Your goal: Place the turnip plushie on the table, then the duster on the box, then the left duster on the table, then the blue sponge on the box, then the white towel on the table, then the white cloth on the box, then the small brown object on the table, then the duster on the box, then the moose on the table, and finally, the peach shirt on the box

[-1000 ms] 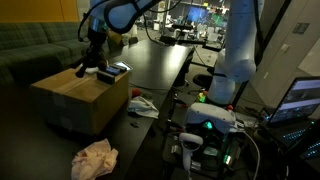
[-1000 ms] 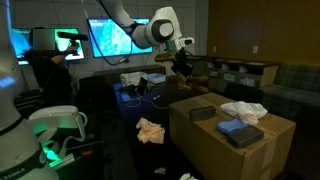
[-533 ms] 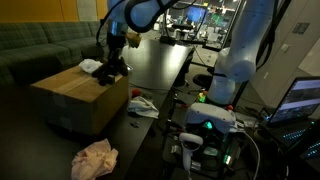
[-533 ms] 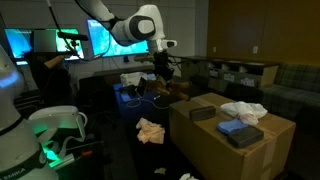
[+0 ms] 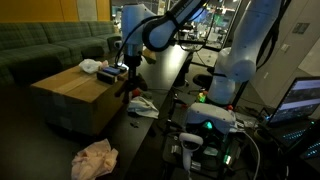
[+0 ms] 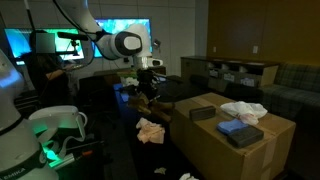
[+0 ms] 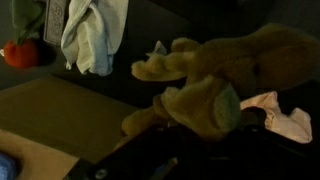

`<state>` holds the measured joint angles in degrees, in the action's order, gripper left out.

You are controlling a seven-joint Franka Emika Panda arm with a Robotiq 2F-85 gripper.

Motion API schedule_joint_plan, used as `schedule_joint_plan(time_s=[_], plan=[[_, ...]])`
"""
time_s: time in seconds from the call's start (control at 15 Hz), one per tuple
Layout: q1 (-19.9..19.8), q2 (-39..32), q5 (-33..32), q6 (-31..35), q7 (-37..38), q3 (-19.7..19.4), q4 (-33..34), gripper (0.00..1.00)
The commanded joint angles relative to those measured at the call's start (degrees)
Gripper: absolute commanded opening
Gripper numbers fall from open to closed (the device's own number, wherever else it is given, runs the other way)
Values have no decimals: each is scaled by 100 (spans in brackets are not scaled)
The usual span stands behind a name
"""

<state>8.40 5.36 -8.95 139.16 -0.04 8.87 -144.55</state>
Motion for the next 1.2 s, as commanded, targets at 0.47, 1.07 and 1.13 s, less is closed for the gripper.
schedule_joint_plan(time_s=[0.47, 1.07, 1.13], plan=[[213, -1932, -3207, 1948, 2886, -215, -72, 4], [808, -3592, -4383, 1992, 4742, -599, 1189, 4], [872, -3774, -4440, 1986, 4851, -653, 1366, 4]])
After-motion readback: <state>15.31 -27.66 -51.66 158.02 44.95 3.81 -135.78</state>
